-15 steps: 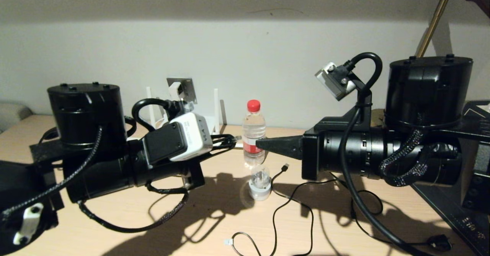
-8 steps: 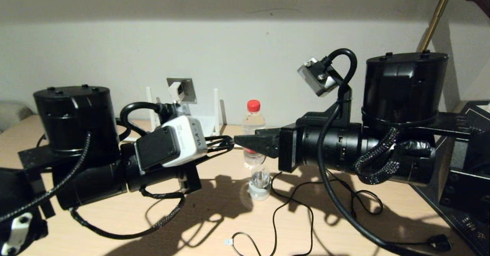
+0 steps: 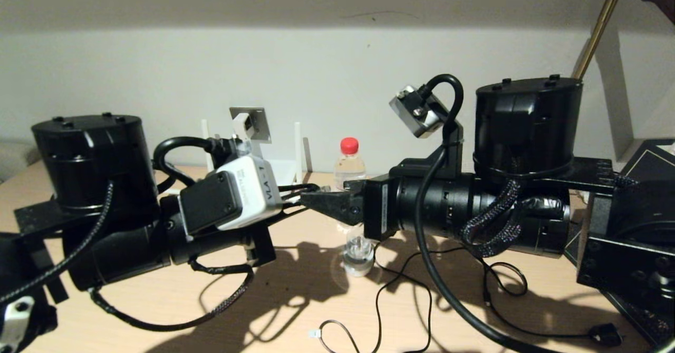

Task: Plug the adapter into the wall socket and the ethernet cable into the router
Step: Hand it to the other hand

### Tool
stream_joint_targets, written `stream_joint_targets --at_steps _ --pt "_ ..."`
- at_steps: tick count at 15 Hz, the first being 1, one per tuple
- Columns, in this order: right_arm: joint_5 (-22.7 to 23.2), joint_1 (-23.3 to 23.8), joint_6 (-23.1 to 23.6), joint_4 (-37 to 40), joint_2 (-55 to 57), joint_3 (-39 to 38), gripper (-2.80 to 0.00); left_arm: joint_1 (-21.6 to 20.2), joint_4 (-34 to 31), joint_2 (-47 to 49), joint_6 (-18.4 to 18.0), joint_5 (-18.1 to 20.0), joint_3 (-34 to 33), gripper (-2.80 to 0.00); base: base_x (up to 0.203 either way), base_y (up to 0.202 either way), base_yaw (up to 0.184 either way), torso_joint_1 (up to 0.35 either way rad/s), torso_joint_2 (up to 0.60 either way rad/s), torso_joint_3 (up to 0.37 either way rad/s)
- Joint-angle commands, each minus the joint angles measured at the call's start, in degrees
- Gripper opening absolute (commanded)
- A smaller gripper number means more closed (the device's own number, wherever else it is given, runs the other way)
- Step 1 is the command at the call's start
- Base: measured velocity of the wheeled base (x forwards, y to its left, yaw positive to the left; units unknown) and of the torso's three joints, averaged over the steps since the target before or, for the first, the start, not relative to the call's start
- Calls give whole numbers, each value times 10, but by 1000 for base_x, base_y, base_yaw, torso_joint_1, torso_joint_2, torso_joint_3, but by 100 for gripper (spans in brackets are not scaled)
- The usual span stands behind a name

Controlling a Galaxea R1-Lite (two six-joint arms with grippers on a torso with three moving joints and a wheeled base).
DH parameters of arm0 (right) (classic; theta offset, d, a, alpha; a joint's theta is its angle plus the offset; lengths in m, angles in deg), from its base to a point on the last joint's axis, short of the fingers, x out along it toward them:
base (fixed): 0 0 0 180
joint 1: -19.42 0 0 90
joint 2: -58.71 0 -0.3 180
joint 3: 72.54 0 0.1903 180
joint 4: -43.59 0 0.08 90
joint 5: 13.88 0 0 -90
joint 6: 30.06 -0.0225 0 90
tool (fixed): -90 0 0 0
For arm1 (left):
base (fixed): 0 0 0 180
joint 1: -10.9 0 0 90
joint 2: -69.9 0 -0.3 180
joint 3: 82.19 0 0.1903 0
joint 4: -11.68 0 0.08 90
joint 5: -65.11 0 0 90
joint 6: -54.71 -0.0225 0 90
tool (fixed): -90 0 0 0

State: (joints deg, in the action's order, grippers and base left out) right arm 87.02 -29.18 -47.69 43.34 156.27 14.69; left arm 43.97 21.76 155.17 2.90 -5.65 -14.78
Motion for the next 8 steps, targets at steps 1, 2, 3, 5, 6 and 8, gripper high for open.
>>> stream_joint_targets --at_steps 1,2,3,5,6,8 --pt "-2 0 0 2 4 7 0 2 2 -3 -3 1 -1 -280 0 0 0 0 0 0" --pt "-5 0 0 15 4 13 0 2 2 -3 -4 2 -1 -280 0 0 0 0 0 0" --pt "-10 0 0 32 4 23 0 4 2 -2 -9 2 -1 -280 0 0 0 0 0 0" --pt "-26 0 0 108 1 60 0 4 2 2 -27 2 -1 -280 0 0 0 0 0 0" --pt "-33 0 0 146 -1 78 0 4 2 3 -29 2 1 -280 0 0 0 0 0 0" --pt "-36 0 -1 165 -4 90 0 4 2 2 -29 2 -1 -280 0 0 0 0 0 0"
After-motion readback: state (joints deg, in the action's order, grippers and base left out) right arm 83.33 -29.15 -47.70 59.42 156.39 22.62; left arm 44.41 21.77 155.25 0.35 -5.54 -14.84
